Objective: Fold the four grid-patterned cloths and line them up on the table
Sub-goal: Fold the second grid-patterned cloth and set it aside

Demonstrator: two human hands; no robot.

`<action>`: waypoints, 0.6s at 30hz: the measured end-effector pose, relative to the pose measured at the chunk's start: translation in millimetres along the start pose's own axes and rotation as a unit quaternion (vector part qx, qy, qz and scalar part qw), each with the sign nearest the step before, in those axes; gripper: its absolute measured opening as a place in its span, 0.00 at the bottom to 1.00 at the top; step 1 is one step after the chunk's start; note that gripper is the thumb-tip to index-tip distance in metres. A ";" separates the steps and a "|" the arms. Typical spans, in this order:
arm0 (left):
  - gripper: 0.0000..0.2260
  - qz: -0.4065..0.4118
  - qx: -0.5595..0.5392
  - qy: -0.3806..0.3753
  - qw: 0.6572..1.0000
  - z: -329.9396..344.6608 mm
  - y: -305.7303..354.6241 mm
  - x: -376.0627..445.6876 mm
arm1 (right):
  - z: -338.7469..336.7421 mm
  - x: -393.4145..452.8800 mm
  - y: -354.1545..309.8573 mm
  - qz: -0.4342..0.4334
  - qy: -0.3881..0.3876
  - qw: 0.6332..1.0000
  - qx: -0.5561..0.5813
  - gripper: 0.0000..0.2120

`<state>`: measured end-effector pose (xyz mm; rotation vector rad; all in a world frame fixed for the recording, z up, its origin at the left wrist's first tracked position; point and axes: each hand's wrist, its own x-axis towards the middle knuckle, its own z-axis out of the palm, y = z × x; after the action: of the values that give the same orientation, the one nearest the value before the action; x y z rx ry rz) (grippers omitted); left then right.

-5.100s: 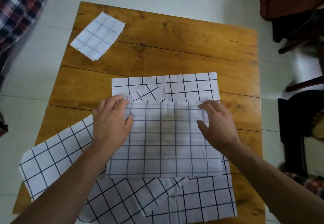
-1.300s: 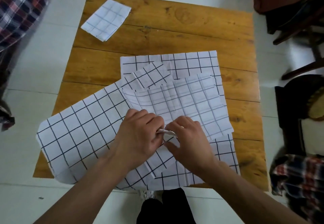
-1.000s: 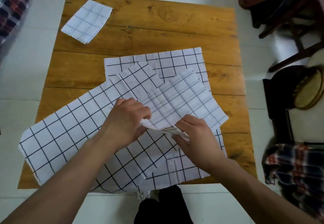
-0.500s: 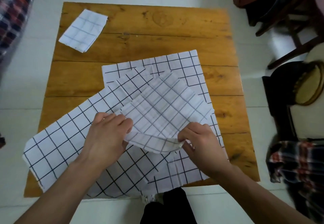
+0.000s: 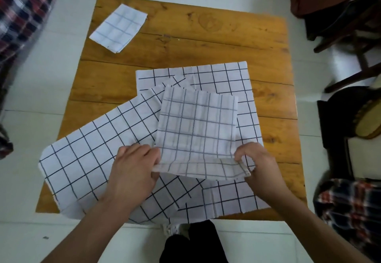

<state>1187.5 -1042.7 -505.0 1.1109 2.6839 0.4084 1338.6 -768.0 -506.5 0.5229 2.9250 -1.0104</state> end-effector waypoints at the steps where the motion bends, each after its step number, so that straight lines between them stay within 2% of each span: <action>1: 0.19 -0.001 -0.019 -0.007 1.000 1.5 -1.5 2.9 | -3.1 -5.8 4.8 0.022 -0.012 1.000 0.007 0.21; 4: 0.20 0.015 -0.084 -0.025 0.996 2.1 2.0 9.1 | -8.5 -17.5 17.5 0.067 -0.036 0.997 0.032 0.23; 7: 0.19 0.021 -0.122 -0.032 0.992 0.7 5.7 8.6 | -11.5 -20.5 23.0 0.088 -0.024 0.991 0.099 0.21; 10: 0.17 0.001 -0.152 -0.025 0.988 3.1 2.9 5.5 | -10.7 -17.2 25.5 0.053 -0.017 0.994 0.092 0.18; 13: 0.11 -0.004 -0.189 0.000 0.982 5.8 2.9 3.6 | -7.9 -9.0 27.0 0.011 -0.003 0.996 0.086 0.09; 15: 0.07 -0.004 -0.224 0.009 0.975 6.4 3.4 6.1 | -7.0 -4.4 22.3 0.036 0.014 0.994 0.104 0.07; 18: 0.11 0.009 -0.257 -0.015 0.966 13.0 -2.9 13.7 | -4.6 -1.7 18.6 0.085 0.022 0.987 0.132 0.05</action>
<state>1179.9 -1032.7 -519.4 0.9668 2.3313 1.0103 1346.6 -752.1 -513.9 0.7958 2.7370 -1.3842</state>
